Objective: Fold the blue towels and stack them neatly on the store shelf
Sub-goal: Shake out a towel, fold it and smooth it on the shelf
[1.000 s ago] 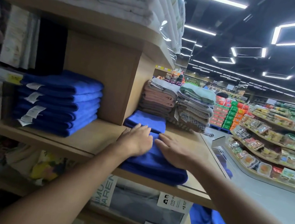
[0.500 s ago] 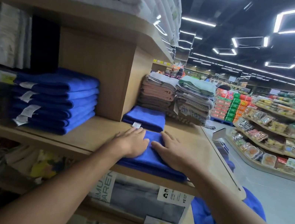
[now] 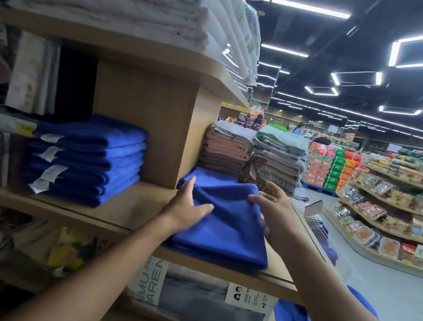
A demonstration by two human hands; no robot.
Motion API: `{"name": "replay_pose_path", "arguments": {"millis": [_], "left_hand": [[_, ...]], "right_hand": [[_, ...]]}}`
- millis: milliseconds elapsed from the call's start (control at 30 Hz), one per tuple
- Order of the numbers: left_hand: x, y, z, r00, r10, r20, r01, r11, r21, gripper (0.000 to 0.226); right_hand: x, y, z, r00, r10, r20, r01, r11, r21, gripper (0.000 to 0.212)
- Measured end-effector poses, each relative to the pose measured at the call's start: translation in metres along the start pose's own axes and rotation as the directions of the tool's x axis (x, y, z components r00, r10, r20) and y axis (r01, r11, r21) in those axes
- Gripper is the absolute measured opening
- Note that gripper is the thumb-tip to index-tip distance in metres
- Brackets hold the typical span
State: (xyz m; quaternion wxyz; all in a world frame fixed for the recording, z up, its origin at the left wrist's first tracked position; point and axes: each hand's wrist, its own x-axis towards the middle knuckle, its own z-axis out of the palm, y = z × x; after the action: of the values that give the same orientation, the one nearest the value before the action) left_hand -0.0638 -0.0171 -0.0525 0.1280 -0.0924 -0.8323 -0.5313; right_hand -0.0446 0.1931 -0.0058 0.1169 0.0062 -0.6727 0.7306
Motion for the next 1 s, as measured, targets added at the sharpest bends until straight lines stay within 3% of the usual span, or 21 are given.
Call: {"name": "replay_pose_path", "arguments": {"millis": [67,133,200,233,267,333,433,500,600,700,800,900,1000], "left_hand": [[-0.002,0.003,-0.003,0.995,-0.038,-0.092,0.017,0.976,-0.216,0.090],[-0.004,0.006,-0.010,0.990,-0.108,-0.093,0.052,0.883,-0.467,0.071],[-0.004,0.008,-0.020,0.987,-0.127,0.098,0.159,0.702,-0.695,0.044],[-0.006,0.009,-0.026,0.968,-0.101,0.229,0.241,0.625,-0.743,0.044],[-0.006,0.009,-0.031,0.940,-0.079,0.332,0.309,0.610,-0.729,0.048],[-0.002,0.012,-0.033,0.928,-0.070,0.365,0.307,0.696,-0.649,0.050],[0.014,0.027,-0.028,0.993,-0.045,0.113,0.108,0.747,-0.656,0.034],[0.026,0.038,-0.027,0.999,-0.004,-0.035,-0.019,0.787,-0.616,0.023],[0.042,0.052,-0.029,0.992,0.071,-0.108,-0.118,0.837,-0.535,0.012],[0.061,0.065,-0.030,0.988,0.078,-0.133,-0.137,0.846,-0.515,0.016],[0.087,0.076,-0.034,0.983,0.111,-0.146,-0.161,0.904,-0.397,0.010],[0.118,0.090,-0.037,0.982,0.138,-0.126,-0.159,0.971,-0.179,0.008],[0.149,0.101,-0.036,0.998,0.021,-0.060,-0.020,1.000,0.020,0.016]], "right_hand": [[0.001,-0.008,0.001,0.996,-0.083,0.035,0.077,0.985,0.152,0.066],[0.003,-0.018,0.002,0.985,-0.150,0.085,0.120,0.951,0.284,0.062],[0.005,-0.028,0.001,0.973,-0.197,0.123,0.136,0.912,0.387,0.061],[0.007,-0.033,0.000,0.968,-0.214,0.133,0.143,0.901,0.410,0.060],[0.009,-0.036,-0.001,0.964,-0.228,0.136,0.152,0.895,0.419,0.058],[0.014,-0.042,-0.003,0.964,-0.231,0.134,0.157,0.897,0.412,0.055],[0.017,-0.042,-0.005,0.972,-0.150,0.182,0.079,0.935,0.346,0.046],[0.017,-0.031,-0.005,0.970,-0.070,0.231,-0.008,0.947,0.320,0.035],[0.016,-0.009,-0.012,0.940,0.127,0.315,-0.191,0.965,0.180,0.021],[0.024,0.006,-0.019,0.889,0.178,0.422,-0.191,0.982,-0.011,0.009],[0.046,0.003,-0.014,0.922,0.132,0.365,-0.146,0.989,0.010,0.009],[0.076,-0.004,-0.002,0.972,0.079,0.222,-0.062,0.995,-0.083,0.013],[0.106,-0.002,0.015,1.000,0.014,0.015,-0.011,0.974,-0.225,0.012]]}}
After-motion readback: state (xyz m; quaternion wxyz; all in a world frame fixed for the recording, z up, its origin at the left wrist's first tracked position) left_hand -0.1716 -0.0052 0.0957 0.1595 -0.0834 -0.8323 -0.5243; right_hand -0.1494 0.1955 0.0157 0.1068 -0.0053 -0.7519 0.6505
